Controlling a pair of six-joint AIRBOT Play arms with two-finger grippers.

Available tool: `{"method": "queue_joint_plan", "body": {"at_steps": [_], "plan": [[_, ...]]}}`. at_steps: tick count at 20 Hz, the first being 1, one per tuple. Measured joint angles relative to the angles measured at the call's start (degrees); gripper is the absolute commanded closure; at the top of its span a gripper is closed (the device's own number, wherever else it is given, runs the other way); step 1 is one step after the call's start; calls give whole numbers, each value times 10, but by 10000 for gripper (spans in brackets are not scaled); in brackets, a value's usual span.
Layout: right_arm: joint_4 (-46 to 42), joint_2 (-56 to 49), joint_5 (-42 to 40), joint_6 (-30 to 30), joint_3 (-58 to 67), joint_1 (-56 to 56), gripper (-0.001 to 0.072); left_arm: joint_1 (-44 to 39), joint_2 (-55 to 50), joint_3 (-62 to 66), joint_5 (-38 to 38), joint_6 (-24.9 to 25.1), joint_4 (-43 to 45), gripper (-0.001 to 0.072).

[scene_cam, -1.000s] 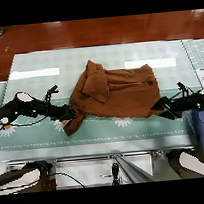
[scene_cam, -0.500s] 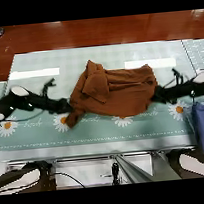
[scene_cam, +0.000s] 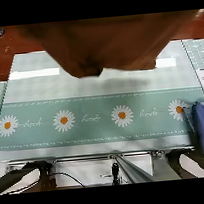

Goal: Fold the shirts.

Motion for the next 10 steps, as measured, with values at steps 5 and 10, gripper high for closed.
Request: {"method": "queue_joint_plan", "body": {"at_steps": [5,10], "plan": [[-23,103,19,5,92,0,691,0,96,92,-11,-20,80,672],[-56,196,71,16,110,0,692,-2,234,63,-28,-21,165,673]]}}
